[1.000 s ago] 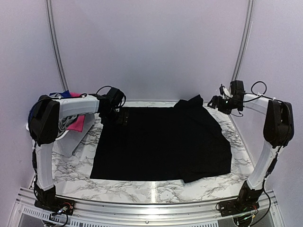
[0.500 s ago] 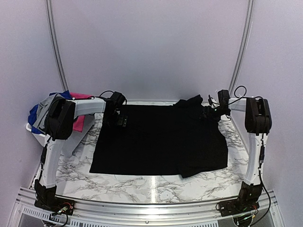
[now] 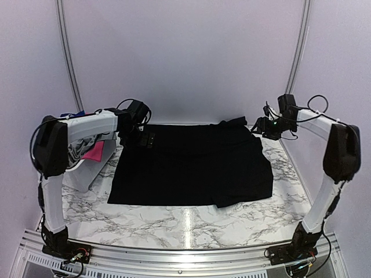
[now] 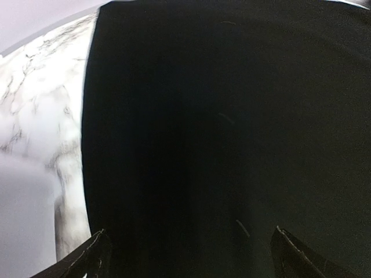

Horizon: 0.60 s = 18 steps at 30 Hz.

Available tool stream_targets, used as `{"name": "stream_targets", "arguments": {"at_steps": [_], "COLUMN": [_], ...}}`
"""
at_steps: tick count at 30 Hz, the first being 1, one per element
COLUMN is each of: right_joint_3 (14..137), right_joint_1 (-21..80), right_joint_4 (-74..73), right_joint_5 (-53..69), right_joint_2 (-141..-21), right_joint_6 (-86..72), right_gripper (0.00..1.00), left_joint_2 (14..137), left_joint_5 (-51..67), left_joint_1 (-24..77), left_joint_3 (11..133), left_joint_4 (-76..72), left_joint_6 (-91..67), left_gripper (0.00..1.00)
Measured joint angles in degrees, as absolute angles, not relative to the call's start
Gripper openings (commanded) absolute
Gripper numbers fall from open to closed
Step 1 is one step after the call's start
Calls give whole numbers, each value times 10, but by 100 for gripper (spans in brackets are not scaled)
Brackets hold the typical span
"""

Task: Fold and stack the mixed laundry pile
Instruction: Smooth out the flattened T-shirt at the center of the board.

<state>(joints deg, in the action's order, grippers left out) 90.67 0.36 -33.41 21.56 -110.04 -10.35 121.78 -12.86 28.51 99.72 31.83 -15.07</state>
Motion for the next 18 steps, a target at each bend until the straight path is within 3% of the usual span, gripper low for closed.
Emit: {"name": "stream_targets", "arguments": {"at_steps": [6, 12, 18], "right_joint_3": [689, 541, 517], "right_joint_1": [53, 100, 136], "right_joint_4": [-344, -390, -409], "right_joint_5": [237, 239, 220], "right_joint_2": [-884, -820, -814], "right_joint_6": [-123, -134, -116], "right_gripper": [59, 59, 61], "left_joint_2": [1030, 974, 972], "left_joint_5": [-107, -99, -68], "left_joint_1": [356, 376, 419], "left_joint_3": [825, 701, 665], "left_joint_4": [315, 316, 309], "left_joint_6": [-191, -230, -231], "left_gripper": [99, 99, 99]}}
